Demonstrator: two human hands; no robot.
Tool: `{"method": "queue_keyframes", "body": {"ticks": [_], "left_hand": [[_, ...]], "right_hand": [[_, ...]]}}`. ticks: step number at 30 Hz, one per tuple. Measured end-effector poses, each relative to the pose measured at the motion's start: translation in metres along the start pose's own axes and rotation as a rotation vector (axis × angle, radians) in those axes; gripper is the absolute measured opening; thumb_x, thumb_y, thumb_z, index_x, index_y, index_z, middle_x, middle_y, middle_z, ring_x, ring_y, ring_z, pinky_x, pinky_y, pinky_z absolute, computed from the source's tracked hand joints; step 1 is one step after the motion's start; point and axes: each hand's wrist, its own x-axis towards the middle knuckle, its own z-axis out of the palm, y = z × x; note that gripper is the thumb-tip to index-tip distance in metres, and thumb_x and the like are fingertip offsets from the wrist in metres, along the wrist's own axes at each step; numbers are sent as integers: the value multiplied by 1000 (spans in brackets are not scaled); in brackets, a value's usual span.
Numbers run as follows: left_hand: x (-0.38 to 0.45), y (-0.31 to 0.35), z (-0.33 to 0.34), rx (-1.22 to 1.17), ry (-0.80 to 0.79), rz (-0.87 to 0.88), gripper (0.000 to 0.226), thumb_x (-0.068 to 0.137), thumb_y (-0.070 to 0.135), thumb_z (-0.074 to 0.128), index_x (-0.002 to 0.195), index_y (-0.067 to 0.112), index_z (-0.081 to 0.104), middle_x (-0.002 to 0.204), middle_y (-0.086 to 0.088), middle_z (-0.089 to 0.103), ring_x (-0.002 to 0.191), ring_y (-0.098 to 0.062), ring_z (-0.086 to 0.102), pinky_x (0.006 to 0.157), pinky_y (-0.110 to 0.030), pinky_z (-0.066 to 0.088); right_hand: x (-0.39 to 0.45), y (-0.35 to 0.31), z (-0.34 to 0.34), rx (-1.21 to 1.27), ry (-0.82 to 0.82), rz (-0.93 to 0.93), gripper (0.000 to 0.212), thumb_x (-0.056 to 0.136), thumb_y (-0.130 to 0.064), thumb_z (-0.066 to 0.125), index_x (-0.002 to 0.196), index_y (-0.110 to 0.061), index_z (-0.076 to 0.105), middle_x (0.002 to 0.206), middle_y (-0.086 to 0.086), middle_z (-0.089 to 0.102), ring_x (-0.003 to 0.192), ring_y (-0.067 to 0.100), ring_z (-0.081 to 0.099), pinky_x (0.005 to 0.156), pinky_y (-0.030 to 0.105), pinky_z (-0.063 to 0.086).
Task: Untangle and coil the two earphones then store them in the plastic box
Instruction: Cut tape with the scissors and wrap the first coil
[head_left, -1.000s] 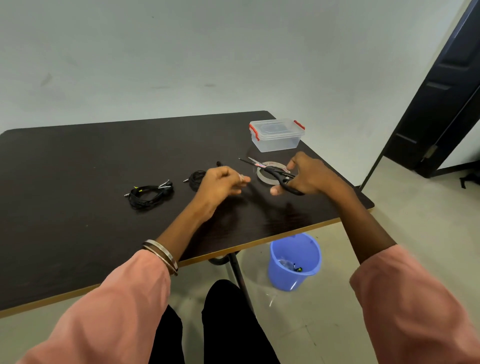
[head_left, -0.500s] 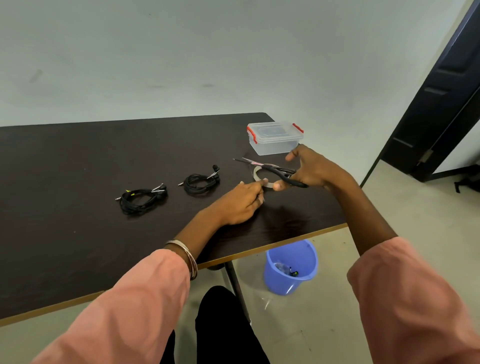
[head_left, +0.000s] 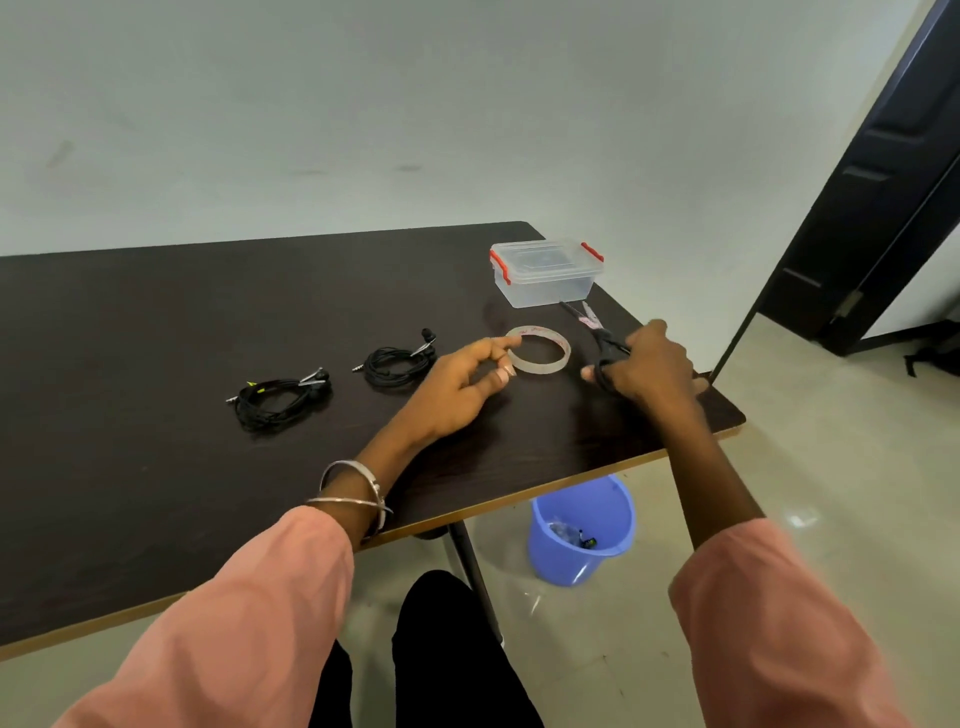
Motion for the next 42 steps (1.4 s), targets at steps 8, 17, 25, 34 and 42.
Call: {"method": "queue_keyframes", "body": {"ticks": [8,17,25,34,42], "left_hand": [[-17,15,-8,-237,171,-112,25,95,-2,48,108,11,65,121,2,66,119,-7,57,103,-28,45],[-41,20,-31,-265,267,-160,42,93,-4,48,97,33,67,115,7,66,113,-14,58,100,-41,47],[-66,11,-62,-188,327,-152,43,91,-6,47,103,30,66,108,1,67,99,-10,63,87,-31,51],[-90,8,-102,-121,409,-180,38,91,-3,56,120,22,61,113,-2,66,89,-15,63,77,-29,53],[-105,-13,-170,193,655,-310,24,89,-9,55,98,7,70,91,-7,70,78,0,68,88,-32,55]], "right_hand": [[-14,0,13,-244,37,10,54,86,-23,69,128,-5,42,130,23,51,122,43,45,99,52,36],[-72,-55,8,458,-168,-335,25,85,-31,70,82,-7,69,82,4,70,80,14,64,71,26,50],[-103,-104,58,950,-702,-93,32,84,-27,71,99,2,71,82,10,70,64,14,61,61,25,48],[-106,-138,86,1038,-798,5,4,82,-15,70,81,-11,71,67,1,65,55,10,52,50,21,41],[-105,-176,106,1074,-728,-139,7,88,-9,63,86,-5,69,65,3,58,49,8,46,45,19,36]]}}
